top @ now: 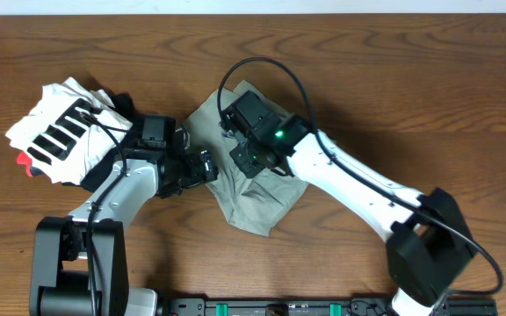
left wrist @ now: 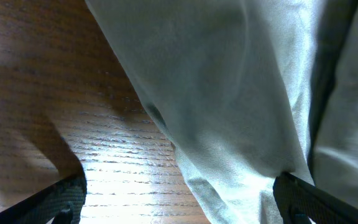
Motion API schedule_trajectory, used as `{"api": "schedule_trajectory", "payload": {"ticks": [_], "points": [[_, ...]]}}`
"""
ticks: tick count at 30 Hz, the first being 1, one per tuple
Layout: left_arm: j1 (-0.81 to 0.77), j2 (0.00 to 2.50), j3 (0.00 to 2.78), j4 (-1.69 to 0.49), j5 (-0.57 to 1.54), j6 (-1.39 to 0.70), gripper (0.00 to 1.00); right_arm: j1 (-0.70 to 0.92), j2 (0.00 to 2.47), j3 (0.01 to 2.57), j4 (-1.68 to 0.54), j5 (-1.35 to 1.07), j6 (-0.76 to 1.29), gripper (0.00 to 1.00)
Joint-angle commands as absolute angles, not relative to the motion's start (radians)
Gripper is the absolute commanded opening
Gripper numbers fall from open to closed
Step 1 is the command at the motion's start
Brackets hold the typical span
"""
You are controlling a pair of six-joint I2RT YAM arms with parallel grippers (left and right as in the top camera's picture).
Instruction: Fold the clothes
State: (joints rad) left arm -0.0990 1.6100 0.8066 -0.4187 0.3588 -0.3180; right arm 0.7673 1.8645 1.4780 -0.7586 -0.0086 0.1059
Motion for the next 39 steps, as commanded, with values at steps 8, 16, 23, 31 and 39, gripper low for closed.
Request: {"api": "schedule_trajectory", "payload": {"ticks": [8,16,23,31,39], "points": [[-0.094,1.601,0.803,-0.425,0.347,-0.326,0.98,0.65,1.507,1.495,-0.872,0.259,0.256,0.01],[-0.095,1.601,0.803,-0.424,0.364,-0.326,0.98,0.43,1.327,1.495,-1.152,0.296,0.397,0.01],[-0.095,1.576,0.803,-0.338,0.513,-0.327,0.98,0.269,1.32,1.495,-1.253,0.384,0.396,0.01],[-0.095,1.515,0.803,-0.338,0.508,-0.326,0.98,0.059,1.32,1.495,-1.152,0.206,0.17,0.01],[-0.095,1.515,0.803,-0.344,0.501,-0.326,0.98,0.146,1.32,1.495,-1.047,-0.072,-0.014,0.01]]}}
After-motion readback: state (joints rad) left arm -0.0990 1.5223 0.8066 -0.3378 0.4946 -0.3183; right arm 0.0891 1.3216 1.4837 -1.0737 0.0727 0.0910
